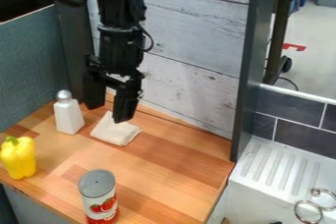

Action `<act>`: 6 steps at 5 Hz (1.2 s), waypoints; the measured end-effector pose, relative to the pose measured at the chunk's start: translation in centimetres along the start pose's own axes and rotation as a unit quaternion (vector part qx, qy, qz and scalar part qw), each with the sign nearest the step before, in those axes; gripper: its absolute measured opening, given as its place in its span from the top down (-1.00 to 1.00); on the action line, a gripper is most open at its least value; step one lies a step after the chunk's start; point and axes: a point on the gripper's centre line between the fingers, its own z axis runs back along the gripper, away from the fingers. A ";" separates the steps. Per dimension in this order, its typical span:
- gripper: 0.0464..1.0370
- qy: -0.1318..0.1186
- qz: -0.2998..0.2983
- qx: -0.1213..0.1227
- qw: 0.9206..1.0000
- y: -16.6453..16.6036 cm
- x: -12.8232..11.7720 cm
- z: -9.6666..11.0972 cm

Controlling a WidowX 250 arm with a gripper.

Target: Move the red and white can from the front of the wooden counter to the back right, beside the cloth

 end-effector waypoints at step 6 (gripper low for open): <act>-0.93 0.143 -0.009 -0.012 0.990 -2.1 -9.2 -4.1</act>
